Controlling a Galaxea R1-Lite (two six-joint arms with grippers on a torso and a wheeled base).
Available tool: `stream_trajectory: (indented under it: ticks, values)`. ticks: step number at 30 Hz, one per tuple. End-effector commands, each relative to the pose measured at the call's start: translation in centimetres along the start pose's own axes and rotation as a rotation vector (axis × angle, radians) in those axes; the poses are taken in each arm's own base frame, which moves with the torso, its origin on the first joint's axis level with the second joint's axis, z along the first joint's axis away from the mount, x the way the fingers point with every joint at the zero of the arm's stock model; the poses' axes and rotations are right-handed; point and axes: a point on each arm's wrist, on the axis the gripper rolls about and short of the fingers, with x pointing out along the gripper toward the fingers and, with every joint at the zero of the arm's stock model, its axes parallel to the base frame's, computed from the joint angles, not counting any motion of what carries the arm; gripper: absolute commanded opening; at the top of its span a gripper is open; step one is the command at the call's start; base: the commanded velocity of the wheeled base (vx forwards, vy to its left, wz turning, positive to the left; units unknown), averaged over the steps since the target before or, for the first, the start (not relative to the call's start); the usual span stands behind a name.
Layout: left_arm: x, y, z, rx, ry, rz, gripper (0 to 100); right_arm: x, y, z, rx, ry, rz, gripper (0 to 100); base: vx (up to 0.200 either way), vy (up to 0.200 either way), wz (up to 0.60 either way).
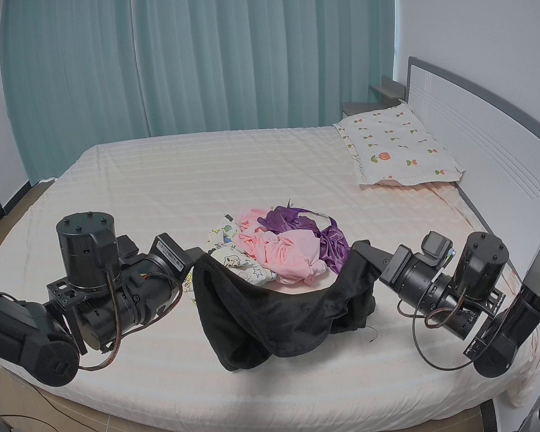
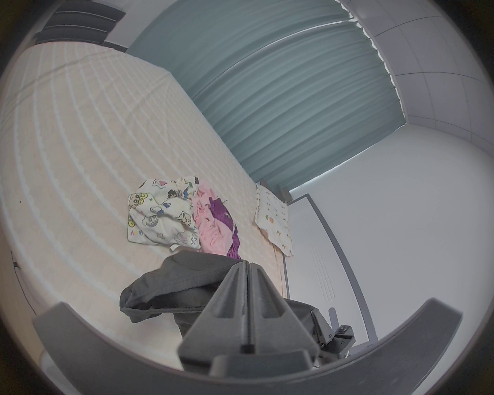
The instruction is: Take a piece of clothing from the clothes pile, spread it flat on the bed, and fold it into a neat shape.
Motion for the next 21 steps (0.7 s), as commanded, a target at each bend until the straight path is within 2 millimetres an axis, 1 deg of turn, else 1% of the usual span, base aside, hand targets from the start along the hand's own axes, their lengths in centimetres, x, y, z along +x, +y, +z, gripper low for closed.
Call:
stream_trajectory:
  ticks: [1, 4, 6, 12, 15, 21]
  values:
    - [1.1, 0.9, -1.5, -0.022, 0.088, 0.024, 0, 0.8, -1.1, -3.0, 0.004, 0.094, -0.029, 0, 0.000, 0.000, 0.00]
    - [1.3, 0.7, -2.3, -0.058, 0.146, 0.005, 0, 0.9, -1.0, -4.0, 0.010, 0.128, -0.025, 0, 0.000, 0.000, 0.00]
    - [1.3, 0.5, -2.9, -0.064, 0.177, -0.007, 0, 1.2, -1.2, -4.3, 0.005, 0.125, -0.035, 0, 0.000, 0.000, 0.00]
    - [1.6, 0.8, -3.1, -0.068, 0.183, 0.009, 0, 1.0, -0.9, -3.4, 0.005, 0.097, -0.028, 0, 0.000, 0.000, 0.00]
    - [1.6, 0.9, -3.1, -0.069, 0.184, 0.014, 0, 0.8, -0.5, -3.2, 0.005, 0.090, -0.018, 0, -0.200, 0.000, 0.00]
    - [1.5, 1.0, -3.0, -0.069, 0.180, 0.018, 0, 0.9, -0.6, -3.0, 0.003, 0.076, -0.029, 0, -0.200, 0.000, 0.00]
